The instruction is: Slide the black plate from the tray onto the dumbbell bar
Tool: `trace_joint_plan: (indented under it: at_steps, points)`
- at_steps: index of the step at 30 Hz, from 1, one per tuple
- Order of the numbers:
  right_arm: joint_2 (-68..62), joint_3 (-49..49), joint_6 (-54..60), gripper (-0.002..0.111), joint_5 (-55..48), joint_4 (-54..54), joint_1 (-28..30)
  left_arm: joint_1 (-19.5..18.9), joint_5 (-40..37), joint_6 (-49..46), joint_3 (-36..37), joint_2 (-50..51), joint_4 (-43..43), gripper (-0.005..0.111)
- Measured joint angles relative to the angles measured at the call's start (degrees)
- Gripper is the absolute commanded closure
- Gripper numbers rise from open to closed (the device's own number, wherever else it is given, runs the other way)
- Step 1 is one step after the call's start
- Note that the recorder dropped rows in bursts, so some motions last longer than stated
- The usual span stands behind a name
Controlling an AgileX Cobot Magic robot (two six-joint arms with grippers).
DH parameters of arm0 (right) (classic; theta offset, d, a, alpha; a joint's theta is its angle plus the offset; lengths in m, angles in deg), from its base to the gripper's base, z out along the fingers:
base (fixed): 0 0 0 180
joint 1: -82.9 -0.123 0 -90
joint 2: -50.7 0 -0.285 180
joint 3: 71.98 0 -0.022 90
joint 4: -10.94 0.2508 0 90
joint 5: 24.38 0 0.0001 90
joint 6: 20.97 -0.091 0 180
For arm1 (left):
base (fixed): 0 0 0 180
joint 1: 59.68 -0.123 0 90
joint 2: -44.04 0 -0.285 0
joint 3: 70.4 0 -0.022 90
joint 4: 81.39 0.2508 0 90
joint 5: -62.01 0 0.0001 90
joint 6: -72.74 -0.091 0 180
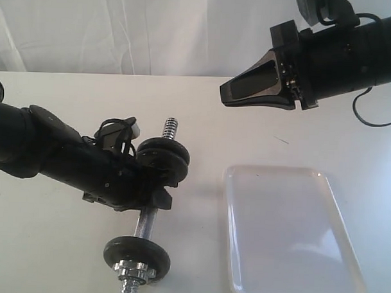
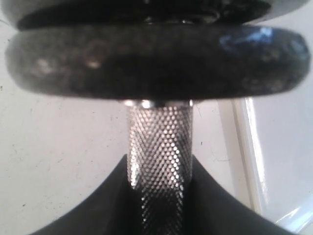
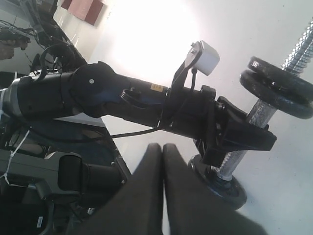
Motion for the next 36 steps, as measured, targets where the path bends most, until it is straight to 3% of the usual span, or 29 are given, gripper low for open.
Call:
trace_joint_plan:
  at_steps: [36]
  points:
    - [1.78,0.0,0.0,0.108,-0.1,-0.41,0.0,0.0,0.92,3.21,0.56,2.74,-1.08,0.107]
